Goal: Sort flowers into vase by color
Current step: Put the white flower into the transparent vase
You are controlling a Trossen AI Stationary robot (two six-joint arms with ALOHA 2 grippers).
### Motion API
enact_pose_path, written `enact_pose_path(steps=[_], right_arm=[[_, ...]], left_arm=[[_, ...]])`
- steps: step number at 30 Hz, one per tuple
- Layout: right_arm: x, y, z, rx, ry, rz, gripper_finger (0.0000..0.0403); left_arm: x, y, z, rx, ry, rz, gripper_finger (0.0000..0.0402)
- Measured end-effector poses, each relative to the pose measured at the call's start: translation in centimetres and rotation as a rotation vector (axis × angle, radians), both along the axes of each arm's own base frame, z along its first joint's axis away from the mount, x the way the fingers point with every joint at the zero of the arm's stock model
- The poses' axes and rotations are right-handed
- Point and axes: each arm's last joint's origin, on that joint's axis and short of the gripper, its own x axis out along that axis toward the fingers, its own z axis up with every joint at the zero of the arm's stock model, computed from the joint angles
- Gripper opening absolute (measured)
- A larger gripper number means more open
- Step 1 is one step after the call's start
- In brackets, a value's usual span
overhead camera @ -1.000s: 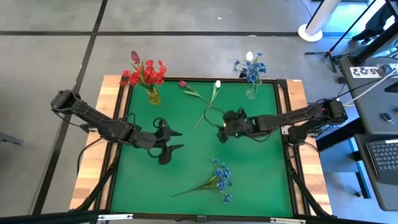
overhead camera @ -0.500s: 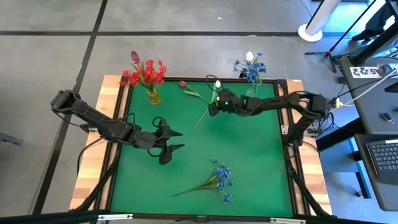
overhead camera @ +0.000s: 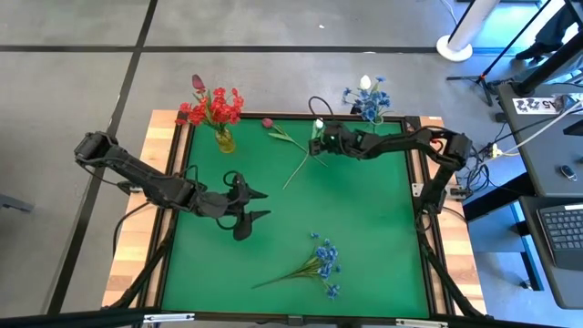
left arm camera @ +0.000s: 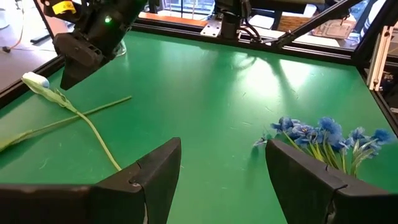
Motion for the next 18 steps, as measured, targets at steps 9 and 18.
enact_pose_path(steps=[9,18], right_arm=[[2.4,-1.1,0.6,0.021,0.054,-0.005,0.0264],[3.9,-1.9,-0.8,0.096,0.270,-0.018,0.0264]], left_arm=[[0.1,0.1,0.1,0.006,-0.014,0.023,0.0229],[0.0,0.1,0.0,0.009,-0.005,0.021,0.0229]])
